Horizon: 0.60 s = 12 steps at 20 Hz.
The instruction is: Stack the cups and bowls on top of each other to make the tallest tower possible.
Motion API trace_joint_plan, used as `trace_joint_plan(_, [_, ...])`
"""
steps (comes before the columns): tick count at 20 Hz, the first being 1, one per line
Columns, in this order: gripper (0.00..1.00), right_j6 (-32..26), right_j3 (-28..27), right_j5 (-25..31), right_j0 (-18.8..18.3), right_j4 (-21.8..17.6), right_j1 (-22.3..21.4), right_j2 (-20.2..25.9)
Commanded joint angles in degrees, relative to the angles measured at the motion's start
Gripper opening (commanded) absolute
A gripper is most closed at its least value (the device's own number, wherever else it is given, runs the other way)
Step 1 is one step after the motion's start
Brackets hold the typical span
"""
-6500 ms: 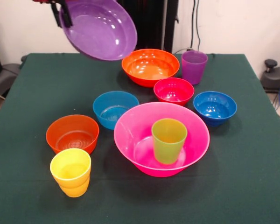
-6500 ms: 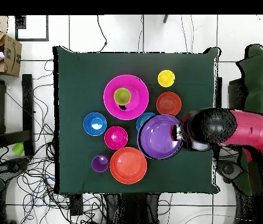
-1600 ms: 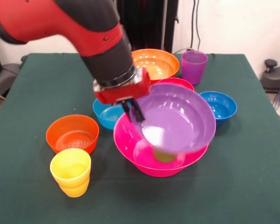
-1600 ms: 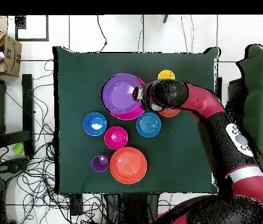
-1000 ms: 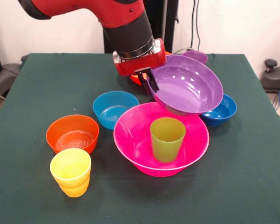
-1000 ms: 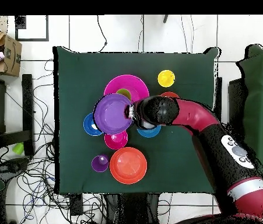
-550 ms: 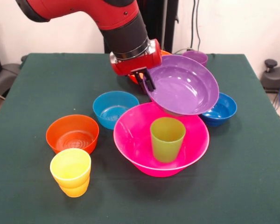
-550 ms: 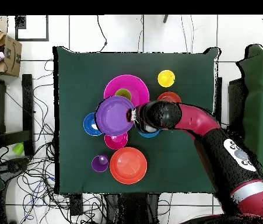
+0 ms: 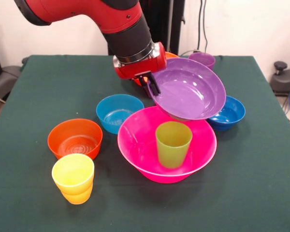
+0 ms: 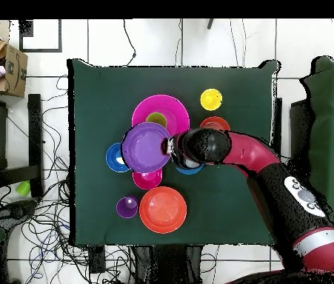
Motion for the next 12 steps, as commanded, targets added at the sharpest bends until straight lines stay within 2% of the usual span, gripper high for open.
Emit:
trace_joint_plan(1, [0.00,0.08,-4.39,2.08,1.51,1.00,2.15,0.11])
trace_joint_plan(4, [0.00,-0.04,-4.97,3.19,1.71,1.18,1.71,0.11])
trace_joint_plan(9, [0.00,0.38,-9.81,9.47,5.00,0.51,-1.35,-1.45])
trace_joint_plan(12, [0.00,0.77,-11.03,9.47,5.81,0.18,-0.91,-1.70])
